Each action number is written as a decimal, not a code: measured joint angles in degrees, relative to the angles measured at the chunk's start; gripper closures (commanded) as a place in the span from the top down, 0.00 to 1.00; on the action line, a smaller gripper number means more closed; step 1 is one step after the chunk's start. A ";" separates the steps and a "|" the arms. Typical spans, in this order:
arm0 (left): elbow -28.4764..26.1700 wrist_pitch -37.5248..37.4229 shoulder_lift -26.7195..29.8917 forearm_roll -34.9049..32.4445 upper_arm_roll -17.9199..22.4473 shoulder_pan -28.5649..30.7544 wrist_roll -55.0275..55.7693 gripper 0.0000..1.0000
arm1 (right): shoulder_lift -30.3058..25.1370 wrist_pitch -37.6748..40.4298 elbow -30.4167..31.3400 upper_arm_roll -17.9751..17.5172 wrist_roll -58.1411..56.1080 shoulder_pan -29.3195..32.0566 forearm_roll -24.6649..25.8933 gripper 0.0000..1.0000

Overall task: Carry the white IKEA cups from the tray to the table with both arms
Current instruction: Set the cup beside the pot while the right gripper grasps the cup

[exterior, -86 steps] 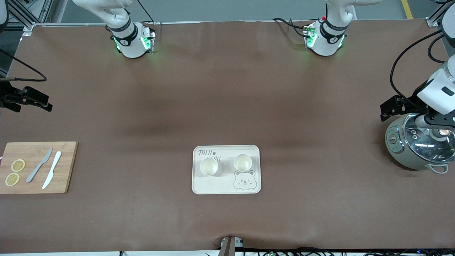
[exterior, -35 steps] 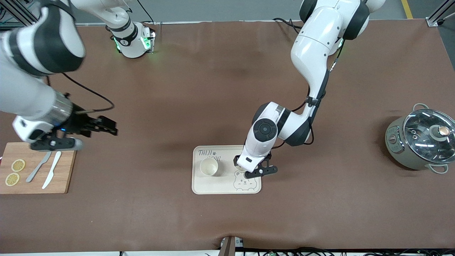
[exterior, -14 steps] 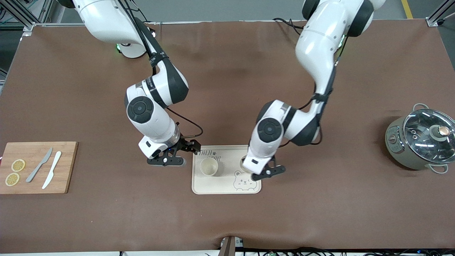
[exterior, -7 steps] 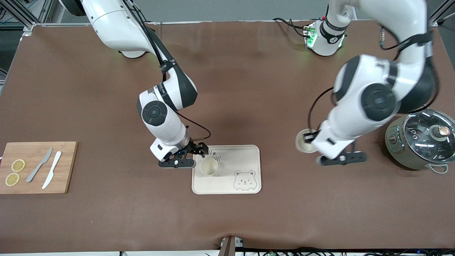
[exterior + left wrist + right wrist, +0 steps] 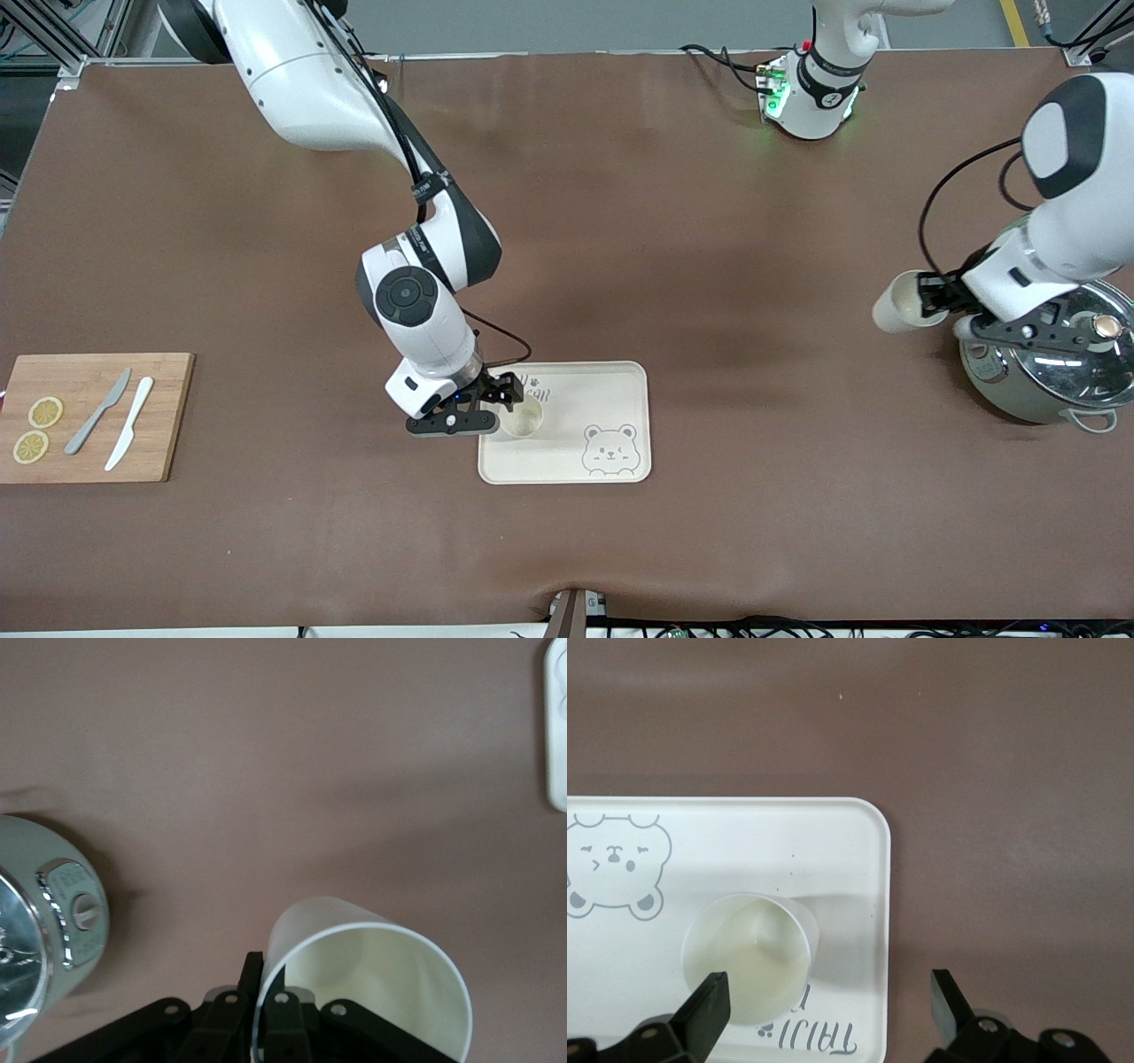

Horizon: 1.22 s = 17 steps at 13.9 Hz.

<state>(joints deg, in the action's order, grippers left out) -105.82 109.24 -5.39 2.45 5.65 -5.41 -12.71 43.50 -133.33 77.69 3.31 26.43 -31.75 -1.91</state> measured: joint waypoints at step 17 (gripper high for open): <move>-15.78 32.25 -15.21 -0.01 -0.72 3.52 -5.88 0.00 | 5.68 -4.16 -0.58 0.02 -3.10 -0.14 0.24 1.00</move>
<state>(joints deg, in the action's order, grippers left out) -121.59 141.49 -20.60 2.44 4.93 -1.90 -18.58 49.18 -137.49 77.11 3.33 23.33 -31.89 -1.67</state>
